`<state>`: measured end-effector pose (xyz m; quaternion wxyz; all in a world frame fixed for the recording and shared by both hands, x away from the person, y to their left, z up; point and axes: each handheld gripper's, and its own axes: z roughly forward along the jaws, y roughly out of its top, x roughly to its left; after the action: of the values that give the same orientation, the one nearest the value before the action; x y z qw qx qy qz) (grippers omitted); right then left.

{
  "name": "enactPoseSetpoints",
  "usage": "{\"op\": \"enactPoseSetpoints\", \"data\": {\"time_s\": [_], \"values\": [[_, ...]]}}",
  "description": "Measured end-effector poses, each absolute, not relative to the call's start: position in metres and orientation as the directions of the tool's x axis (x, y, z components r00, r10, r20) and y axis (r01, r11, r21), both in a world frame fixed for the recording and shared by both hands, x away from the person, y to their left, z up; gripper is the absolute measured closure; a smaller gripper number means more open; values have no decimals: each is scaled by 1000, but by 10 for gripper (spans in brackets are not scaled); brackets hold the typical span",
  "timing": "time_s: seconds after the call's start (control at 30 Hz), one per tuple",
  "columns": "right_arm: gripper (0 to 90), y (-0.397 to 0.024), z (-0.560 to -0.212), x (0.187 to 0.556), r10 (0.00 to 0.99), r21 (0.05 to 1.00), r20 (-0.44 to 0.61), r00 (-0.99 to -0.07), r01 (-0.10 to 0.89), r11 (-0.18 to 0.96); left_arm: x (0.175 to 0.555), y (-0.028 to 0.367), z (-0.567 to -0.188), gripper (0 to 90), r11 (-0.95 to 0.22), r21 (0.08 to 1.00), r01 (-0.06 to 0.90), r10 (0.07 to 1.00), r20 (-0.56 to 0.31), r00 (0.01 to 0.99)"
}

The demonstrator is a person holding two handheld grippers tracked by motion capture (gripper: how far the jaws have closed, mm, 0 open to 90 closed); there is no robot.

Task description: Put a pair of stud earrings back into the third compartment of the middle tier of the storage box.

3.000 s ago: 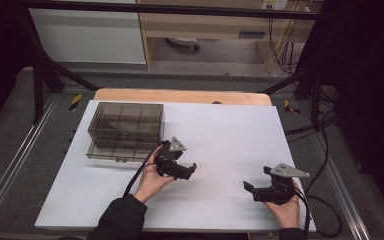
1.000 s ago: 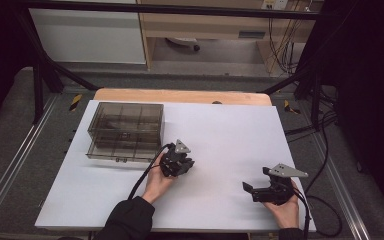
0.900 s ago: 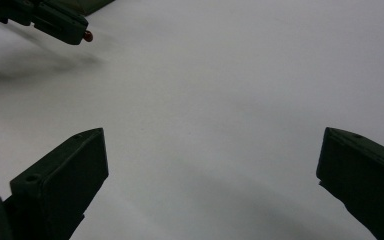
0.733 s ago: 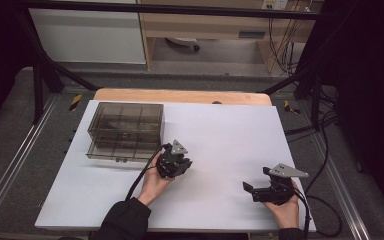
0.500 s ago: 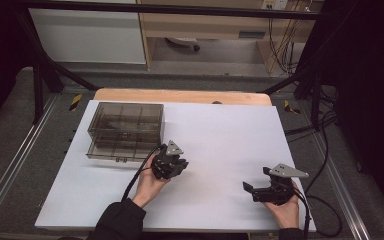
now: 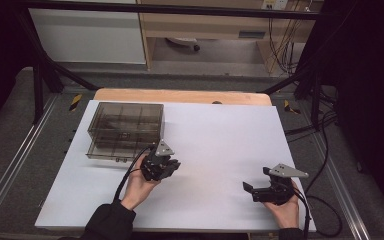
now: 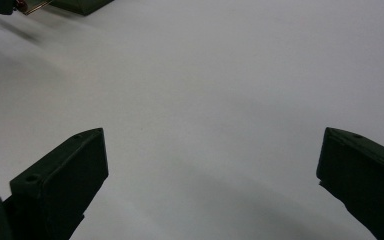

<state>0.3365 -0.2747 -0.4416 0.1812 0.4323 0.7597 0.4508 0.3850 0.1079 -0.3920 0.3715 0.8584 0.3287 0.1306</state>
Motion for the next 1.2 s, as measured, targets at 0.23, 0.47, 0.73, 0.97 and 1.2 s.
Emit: {"op": "enactPoseSetpoints", "data": {"time_s": [0.23, 0.47, 0.73, 0.97, 1.2], "values": [[7, -275, -441, 336, 820, 841, 117, -560, 495, 218, 382, 120, -379, 817, -506, 727, 465, 671, -6, 741], [7, -275, -441, 336, 820, 841, 119, -559, 496, 216, 379, 134, -364, 817, -508, 728, 461, 681, 12, 732], [6, -275, -441, 336, 820, 842, 119, -559, 495, 215, 381, 148, -352, 817, -509, 727, 461, 694, 30, 719], [7, -275, -441, 336, 820, 842, 120, -559, 495, 215, 387, 159, -348, 817, -504, 724, 471, 711, 37, 702], [6, -275, -441, 336, 821, 841, 121, -559, 496, 213, 397, 171, -350, 816, -489, 717, 496, 736, 35, 676]]}}
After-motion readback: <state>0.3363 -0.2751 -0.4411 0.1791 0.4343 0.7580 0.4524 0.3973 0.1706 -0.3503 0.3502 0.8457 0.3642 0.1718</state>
